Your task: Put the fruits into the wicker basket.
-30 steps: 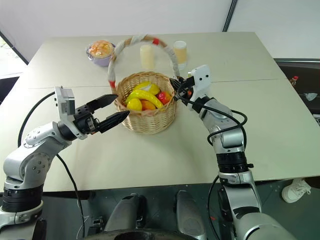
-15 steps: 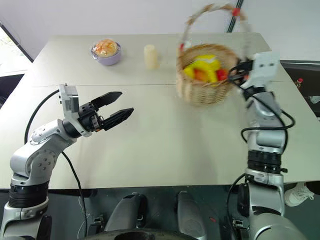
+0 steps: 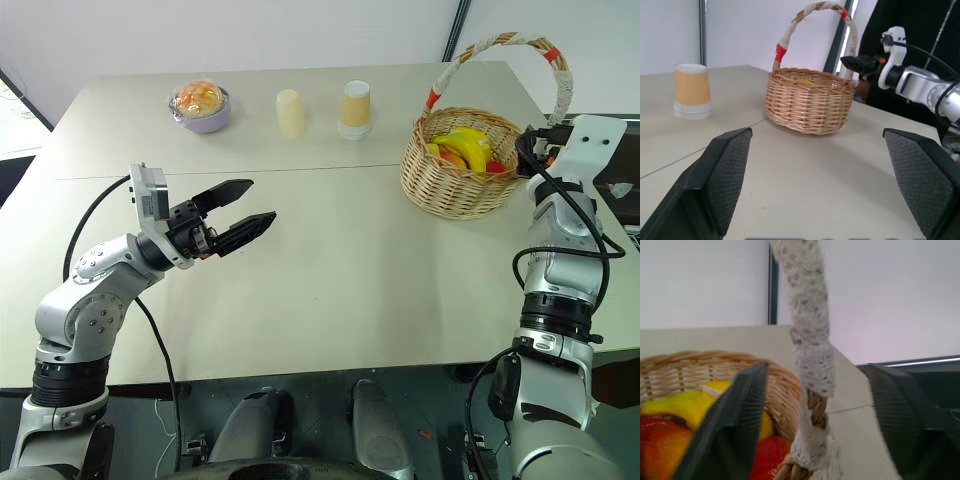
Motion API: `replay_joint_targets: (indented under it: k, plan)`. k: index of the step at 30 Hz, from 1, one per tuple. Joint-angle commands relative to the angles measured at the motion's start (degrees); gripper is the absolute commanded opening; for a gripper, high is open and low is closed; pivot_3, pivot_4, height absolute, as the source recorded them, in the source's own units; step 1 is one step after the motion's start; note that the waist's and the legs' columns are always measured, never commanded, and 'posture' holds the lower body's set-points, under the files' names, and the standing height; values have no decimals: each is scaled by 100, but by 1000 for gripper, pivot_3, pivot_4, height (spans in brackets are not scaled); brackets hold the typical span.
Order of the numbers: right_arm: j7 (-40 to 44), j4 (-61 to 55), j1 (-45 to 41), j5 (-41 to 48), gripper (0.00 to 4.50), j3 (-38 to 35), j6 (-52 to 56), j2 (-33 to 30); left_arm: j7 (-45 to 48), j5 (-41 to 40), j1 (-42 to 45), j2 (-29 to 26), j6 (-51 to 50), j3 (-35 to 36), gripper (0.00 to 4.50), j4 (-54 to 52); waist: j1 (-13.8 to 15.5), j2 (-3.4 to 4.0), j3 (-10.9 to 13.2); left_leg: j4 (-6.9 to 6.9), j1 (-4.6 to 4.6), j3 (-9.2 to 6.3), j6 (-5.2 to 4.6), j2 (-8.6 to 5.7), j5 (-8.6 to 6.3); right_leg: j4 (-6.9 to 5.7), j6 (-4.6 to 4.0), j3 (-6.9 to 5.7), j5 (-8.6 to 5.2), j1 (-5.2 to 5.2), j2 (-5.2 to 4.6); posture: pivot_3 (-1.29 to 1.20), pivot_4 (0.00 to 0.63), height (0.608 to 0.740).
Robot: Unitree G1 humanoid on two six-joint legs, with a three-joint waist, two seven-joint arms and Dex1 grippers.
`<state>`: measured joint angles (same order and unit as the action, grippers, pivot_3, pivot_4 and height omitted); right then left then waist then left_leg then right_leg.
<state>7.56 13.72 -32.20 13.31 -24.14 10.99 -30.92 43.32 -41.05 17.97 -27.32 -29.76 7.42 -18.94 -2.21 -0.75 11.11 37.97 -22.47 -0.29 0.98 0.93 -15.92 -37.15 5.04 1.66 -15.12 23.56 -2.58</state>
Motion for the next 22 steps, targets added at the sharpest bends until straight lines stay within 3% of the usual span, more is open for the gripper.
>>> replay_joint_targets:
  k: [1, 5, 11, 17, 22]
  plan:
    - [386, -839, 460, 146, 4105, -160, 59, -318, -132, 301, -14, -171, 168, 152, 4500, 170, 19, 0, 0, 0, 0, 0, 0, 0, 0, 0, 0, 0, 0, 0, 0, 0, 150, 740]
    - [1120, -1486, 1333, 447, 4105, -155, 343, -561, -511, 921, -218, -338, 517, 430, 4500, 873, 33, 0, 0, 0, 2, 0, 0, -1, 0, 3, 1, 0, 0, -3, -1, 0, 150, 740]
    - [2642, -2669, 2289, 923, 4105, 853, 511, -633, -626, 1087, -893, -449, 956, 1094, 4500, 1315, -35, 0, 0, -6, 9, 3, -2, 15, -2, 4, 1, 0, -1, -1, 6, 0, 150, 740]
    - [3038, -2702, 2233, 749, 4105, 1684, 499, -459, -833, 1243, -1337, -428, 1169, 1390, 4500, 1325, 41, -5, -3, 0, 9, -1, 0, 25, 0, 4, 0, -6, -1, -8, 1, 0, 150, 740]
    - [3122, -2228, 1927, 649, 4105, 1797, 326, -345, -919, 1196, -1547, -392, 1189, 1485, 4500, 1112, 134, -5, -3, 0, 6, 0, 0, 12, -1, 6, 0, -6, -1, -5, -17, 0, 150, 740]
